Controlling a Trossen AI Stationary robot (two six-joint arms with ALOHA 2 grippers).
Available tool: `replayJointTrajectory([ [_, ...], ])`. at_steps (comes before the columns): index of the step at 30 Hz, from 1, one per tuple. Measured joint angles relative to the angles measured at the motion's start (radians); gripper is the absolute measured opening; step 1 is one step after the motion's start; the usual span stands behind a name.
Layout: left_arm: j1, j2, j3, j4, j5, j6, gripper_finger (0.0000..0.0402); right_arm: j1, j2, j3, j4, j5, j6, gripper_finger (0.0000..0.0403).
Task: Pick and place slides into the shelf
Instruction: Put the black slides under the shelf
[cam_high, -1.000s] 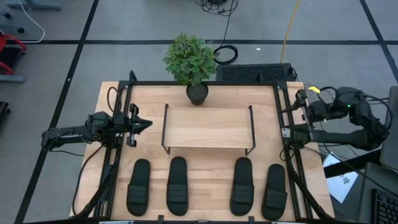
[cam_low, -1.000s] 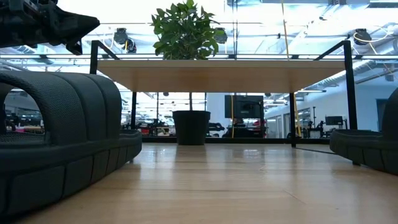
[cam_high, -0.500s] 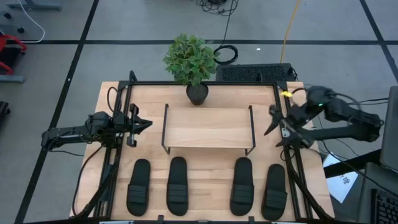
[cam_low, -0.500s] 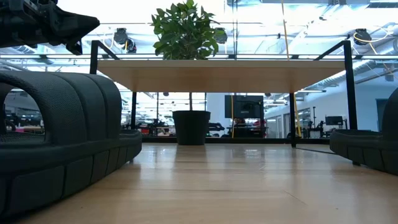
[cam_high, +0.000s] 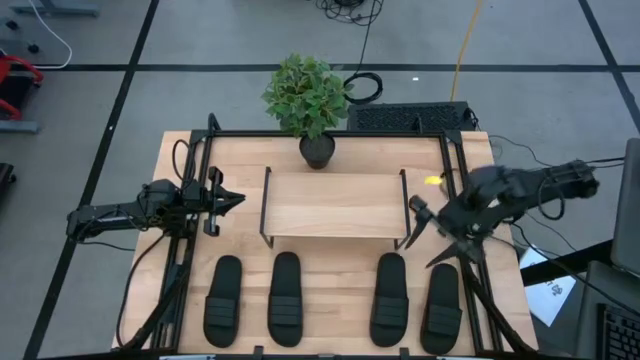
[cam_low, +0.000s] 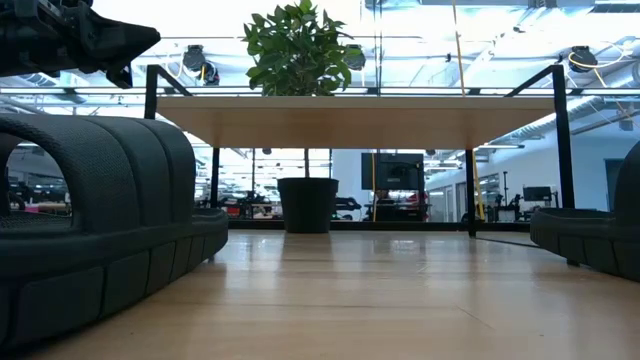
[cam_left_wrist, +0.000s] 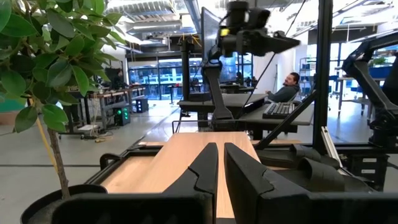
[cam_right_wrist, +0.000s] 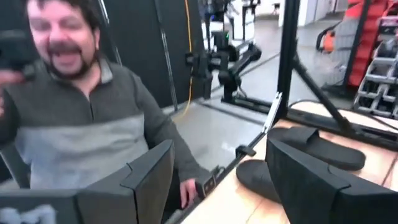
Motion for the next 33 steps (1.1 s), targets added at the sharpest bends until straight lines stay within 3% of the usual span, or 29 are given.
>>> replayJointTrajectory([
  [11,0.0,0.0,0.0,0.0,0.0,0.0,0.0031,0.355,0.221,0.005,0.127,0.351,-0.091,0.0247],
  [17,0.0,0.0,0.0,0.0,0.0,0.0,0.0031,0.559,0.223,0.011,0.109,0.625,-0.097,0.0247],
  [25,0.0,0.0,0.0,0.0,0.0,0.0,0.0031,0.813,0.226,0.011,-0.013,1.109,-0.042,0.0247],
  [30,0.0,0.0,0.0,0.0,0.0,0.0,0.0031,0.945,0.226,0.011,-0.02,1.286,-0.033,0.0247],
  [33,0.0,0.0,0.0,0.0,0.0,0.0,0.0031,1.014,0.225,0.011,-0.097,1.375,0.054,0.0247],
])
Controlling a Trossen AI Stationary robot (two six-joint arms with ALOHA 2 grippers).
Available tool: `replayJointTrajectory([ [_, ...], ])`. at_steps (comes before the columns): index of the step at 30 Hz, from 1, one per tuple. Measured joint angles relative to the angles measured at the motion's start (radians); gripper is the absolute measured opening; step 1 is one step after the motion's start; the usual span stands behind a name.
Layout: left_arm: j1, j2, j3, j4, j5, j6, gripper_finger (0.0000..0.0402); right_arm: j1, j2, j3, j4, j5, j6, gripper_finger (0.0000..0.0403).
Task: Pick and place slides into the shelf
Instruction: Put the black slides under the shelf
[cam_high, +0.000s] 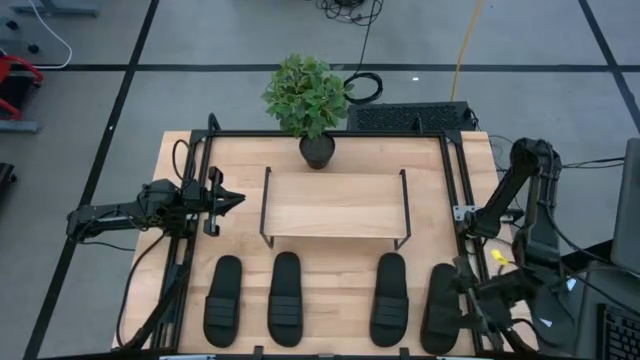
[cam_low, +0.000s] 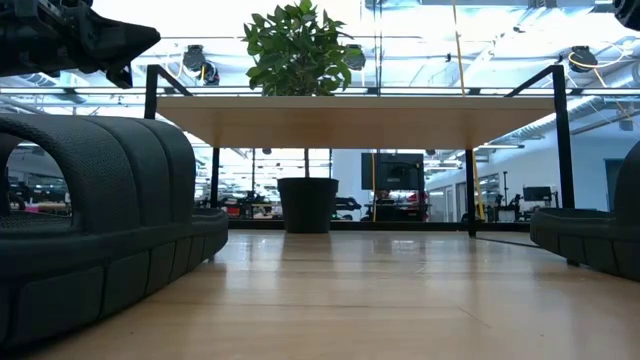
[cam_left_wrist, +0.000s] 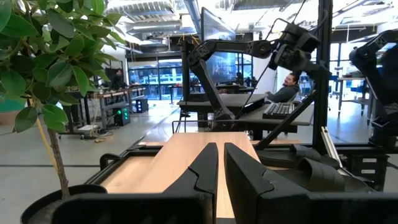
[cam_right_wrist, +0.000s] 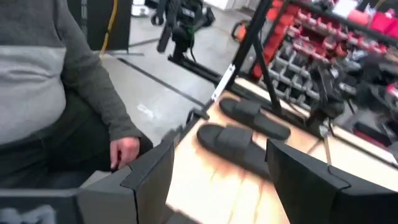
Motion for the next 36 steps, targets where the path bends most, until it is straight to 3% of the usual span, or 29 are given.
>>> replayJointTrajectory([
  [7,0.0,0.0,0.0,0.0,0.0,0.0,0.0031,0.064,0.003,-0.003,-0.229,0.065,0.359,0.0247],
  [18,0.0,0.0,0.0,0.0,0.0,0.0,0.0031,0.046,0.043,-0.144,-0.229,-0.068,0.788,0.0247],
  [23,0.0,0.0,0.0,0.0,0.0,0.0,0.0031,0.046,0.043,-0.213,-0.228,-0.057,0.875,0.0247],
  [28,0.0,0.0,0.0,0.0,0.0,0.0,0.0031,0.036,0.043,-0.265,-0.224,0.021,0.913,0.0247],
  [33,0.0,0.0,0.0,0.0,0.0,0.0,0.0031,0.014,0.042,-0.277,-0.204,0.005,0.914,0.0247],
  [36,0.0,0.0,0.0,0.0,0.0,0.0,0.0031,-0.006,0.031,-0.277,-0.196,-0.055,0.916,0.0247],
])
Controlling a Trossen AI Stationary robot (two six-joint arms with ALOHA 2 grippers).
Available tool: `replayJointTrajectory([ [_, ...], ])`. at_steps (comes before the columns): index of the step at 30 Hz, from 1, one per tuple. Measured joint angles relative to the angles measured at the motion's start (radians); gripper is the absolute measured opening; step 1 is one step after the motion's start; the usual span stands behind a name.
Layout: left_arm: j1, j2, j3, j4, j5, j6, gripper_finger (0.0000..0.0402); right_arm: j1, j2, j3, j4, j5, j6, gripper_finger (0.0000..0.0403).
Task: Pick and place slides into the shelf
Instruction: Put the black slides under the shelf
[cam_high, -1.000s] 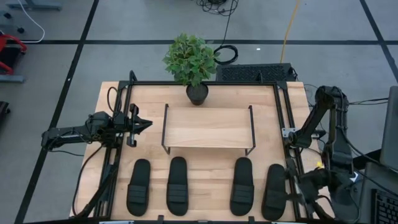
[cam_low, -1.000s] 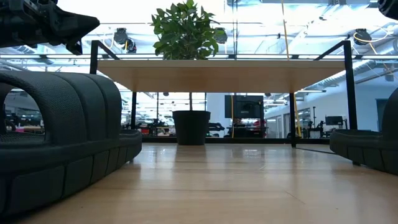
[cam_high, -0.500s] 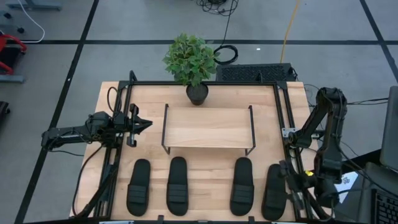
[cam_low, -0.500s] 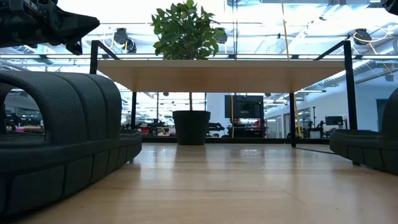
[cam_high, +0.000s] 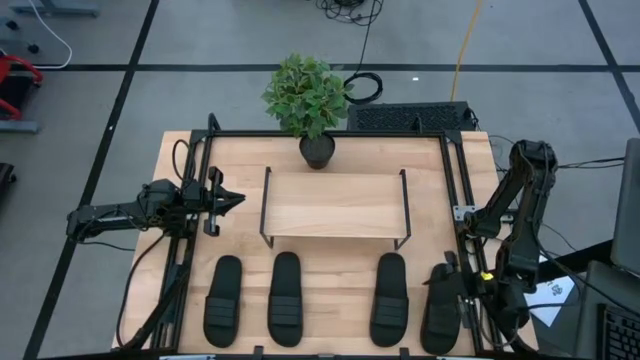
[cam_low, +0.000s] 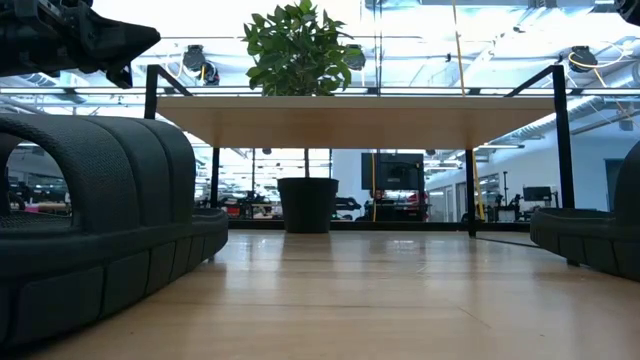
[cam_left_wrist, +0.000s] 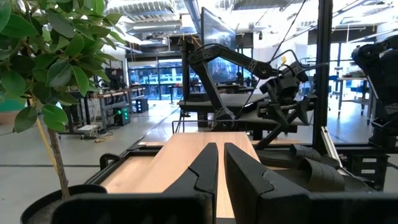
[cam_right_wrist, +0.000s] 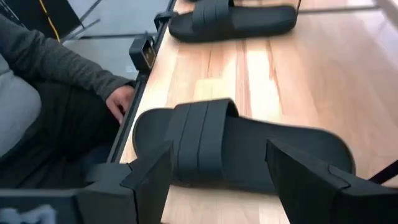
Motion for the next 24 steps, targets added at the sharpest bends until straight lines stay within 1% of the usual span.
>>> replayJointTrajectory([
  [3,0.0,0.0,0.0,0.0,0.0,0.0,0.0031,-0.03,-0.001,0.0,-0.006,-0.027,-0.019,0.0247],
  [6,0.0,0.0,0.0,0.0,0.0,0.0,0.0031,-0.069,0.007,0.0,-0.003,-0.049,-0.081,0.0247],
  [10,0.0,0.0,0.0,0.0,0.0,0.0,0.0031,-0.11,0.032,0.0,0.028,-0.113,-0.211,0.0247],
  [13,0.0,0.0,0.0,0.0,0.0,0.0,0.0031,-0.129,0.058,0.0,0.049,-0.119,-0.293,0.0247],
  [16,0.0,0.0,0.0,0.0,0.0,0.0,0.0031,-0.144,0.072,0.0,0.07,-0.119,-0.317,0.0247],
  [20,0.0,0.0,0.0,0.0,0.0,0.0,0.0031,-0.155,0.073,0.0,0.113,-0.118,-0.297,0.0247],
  [24,0.0,0.0,0.0,0.0,0.0,0.0,0.0031,-0.173,0.075,-0.049,0.2,-0.121,-0.308,0.0247],
])
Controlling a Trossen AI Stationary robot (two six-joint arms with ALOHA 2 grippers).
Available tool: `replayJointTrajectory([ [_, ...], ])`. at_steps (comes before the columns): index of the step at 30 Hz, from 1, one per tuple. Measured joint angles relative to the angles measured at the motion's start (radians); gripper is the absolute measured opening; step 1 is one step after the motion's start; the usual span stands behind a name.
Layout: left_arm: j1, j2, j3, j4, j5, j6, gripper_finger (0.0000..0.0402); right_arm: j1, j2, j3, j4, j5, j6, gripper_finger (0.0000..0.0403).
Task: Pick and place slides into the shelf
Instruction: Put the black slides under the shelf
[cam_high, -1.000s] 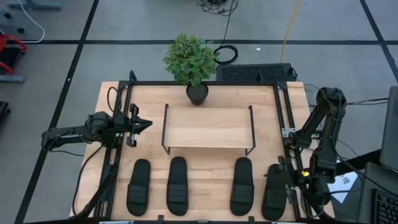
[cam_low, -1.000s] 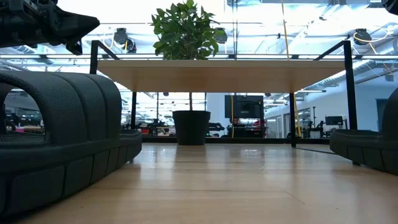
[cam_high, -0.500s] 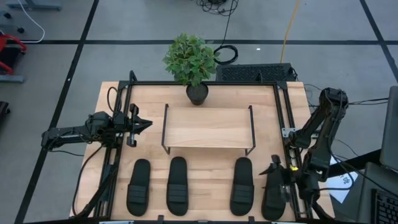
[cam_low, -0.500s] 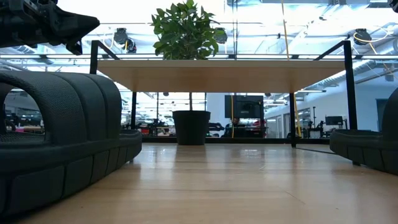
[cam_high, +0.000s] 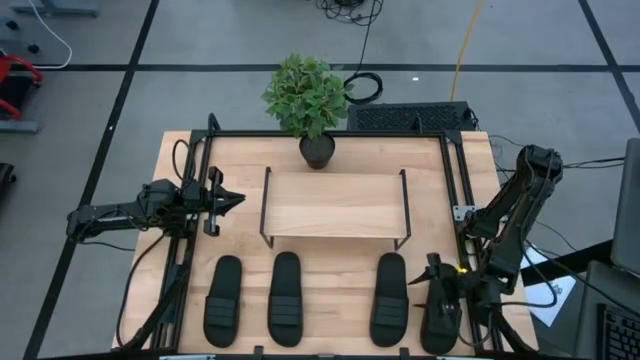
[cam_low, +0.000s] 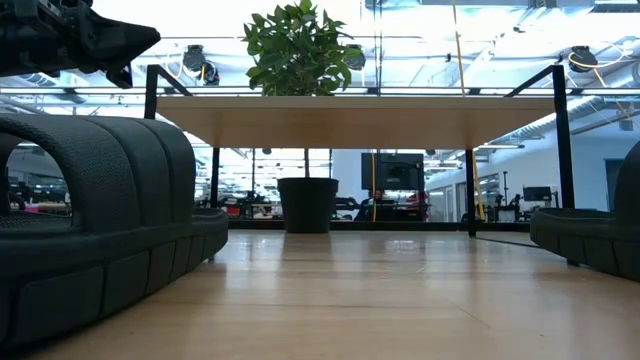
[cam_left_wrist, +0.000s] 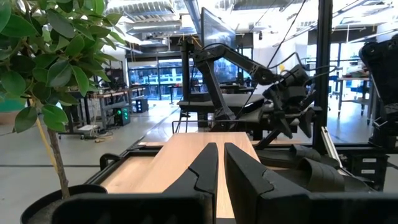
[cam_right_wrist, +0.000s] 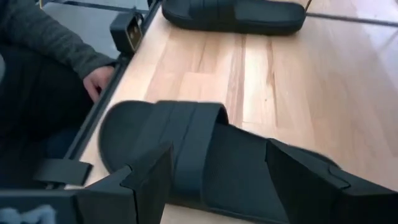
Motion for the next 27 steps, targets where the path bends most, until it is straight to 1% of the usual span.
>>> replayJointTrajectory([
  [5,0.0,0.0,0.0,0.0,0.0,0.0,0.0031,-0.017,0.001,-0.089,0.125,-0.048,-0.018,0.0247],
  [9,0.0,0.0,0.0,0.0,0.0,0.0,0.0031,-0.017,0.001,-0.132,0.197,-0.049,-0.022,0.0247],
  [14,0.0,0.0,0.0,0.0,0.0,0.0,0.0031,-0.017,0.001,-0.136,0.22,-0.076,-0.018,0.0247],
  [18,0.0,0.0,0.0,0.0,0.0,0.0,0.0031,-0.017,0.006,-0.136,0.213,-0.076,-0.023,0.0247],
  [27,0.0,0.0,0.0,0.0,0.0,0.0,0.0031,-0.049,0.086,-0.136,0.255,-0.076,-0.026,0.0247],
])
